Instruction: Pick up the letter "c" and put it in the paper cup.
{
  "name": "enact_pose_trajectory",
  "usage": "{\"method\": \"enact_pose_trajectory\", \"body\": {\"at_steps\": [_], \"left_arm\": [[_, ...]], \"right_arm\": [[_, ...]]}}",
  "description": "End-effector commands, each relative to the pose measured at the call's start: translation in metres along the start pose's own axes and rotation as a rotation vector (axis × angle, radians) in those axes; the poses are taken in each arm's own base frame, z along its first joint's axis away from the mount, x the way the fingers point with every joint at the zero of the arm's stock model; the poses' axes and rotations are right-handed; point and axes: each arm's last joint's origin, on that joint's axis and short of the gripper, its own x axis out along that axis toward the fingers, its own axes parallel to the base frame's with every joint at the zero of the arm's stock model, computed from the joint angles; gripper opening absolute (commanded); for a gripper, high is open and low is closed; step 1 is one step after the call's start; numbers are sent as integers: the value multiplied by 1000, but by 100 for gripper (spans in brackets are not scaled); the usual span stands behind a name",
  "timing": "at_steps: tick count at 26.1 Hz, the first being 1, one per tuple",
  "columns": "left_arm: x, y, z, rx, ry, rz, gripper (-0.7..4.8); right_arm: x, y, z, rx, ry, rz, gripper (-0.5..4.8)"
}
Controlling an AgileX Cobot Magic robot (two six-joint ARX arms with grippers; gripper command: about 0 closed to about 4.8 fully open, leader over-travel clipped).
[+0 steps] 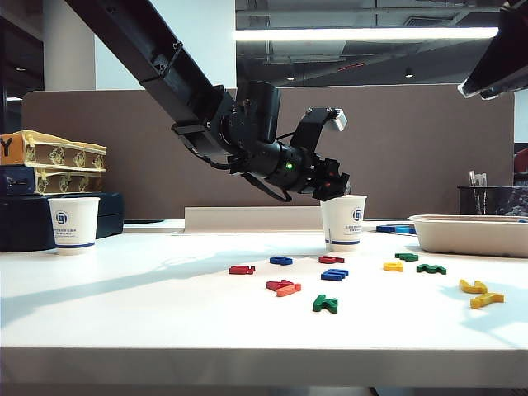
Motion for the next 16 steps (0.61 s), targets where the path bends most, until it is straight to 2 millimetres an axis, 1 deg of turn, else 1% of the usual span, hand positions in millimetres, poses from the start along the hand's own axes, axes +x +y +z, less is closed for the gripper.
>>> {"method": "enact_pose_trajectory", "body": {"at_steps": [1,3,10,15,16], "left_arm": [[0,0,4,-3,-12,-2,120],[-1,0,6,-21,-16,-1,121],[-13,4,33,-19,-17,-1,120],[-43,3,67,24,122,-56,120],[-53,3,78,15,156,-67,120]], "right_arm": [[0,0,3,-8,-15,-3,131],[0,0,3,-9,-16,-3,131],[-1,0,3,-10,-21,-3,131],[-6,1,7,-21,-52,-11,131],[-9,2,8,-25,-63,-28,131]]}}
